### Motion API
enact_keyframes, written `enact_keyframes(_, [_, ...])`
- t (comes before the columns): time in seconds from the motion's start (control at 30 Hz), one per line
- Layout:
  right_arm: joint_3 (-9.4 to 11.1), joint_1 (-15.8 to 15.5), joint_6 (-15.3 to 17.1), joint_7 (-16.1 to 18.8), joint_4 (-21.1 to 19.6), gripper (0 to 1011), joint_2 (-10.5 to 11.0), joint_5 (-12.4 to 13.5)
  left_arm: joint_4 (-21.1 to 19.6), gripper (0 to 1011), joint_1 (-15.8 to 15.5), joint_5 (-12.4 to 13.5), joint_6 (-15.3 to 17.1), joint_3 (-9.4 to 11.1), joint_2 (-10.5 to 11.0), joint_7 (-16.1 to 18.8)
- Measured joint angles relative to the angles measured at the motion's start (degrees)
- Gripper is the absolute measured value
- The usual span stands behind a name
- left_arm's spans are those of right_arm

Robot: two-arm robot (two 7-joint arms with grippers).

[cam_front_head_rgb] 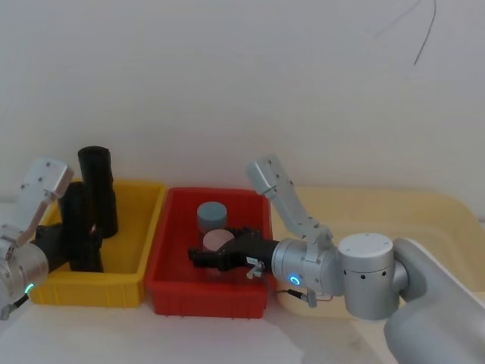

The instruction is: Pick up the garbage bag with the one hand and transfer it to the other hand.

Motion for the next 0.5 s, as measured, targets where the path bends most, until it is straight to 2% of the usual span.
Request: enact_keyframes(0.5, [-0.47, 0.12, -0.52, -1.13, 1.57, 1000, -0.48, -2.15, 0.0, 415, 0.0, 0.0, 0.02, 0.0, 0.0, 0.0])
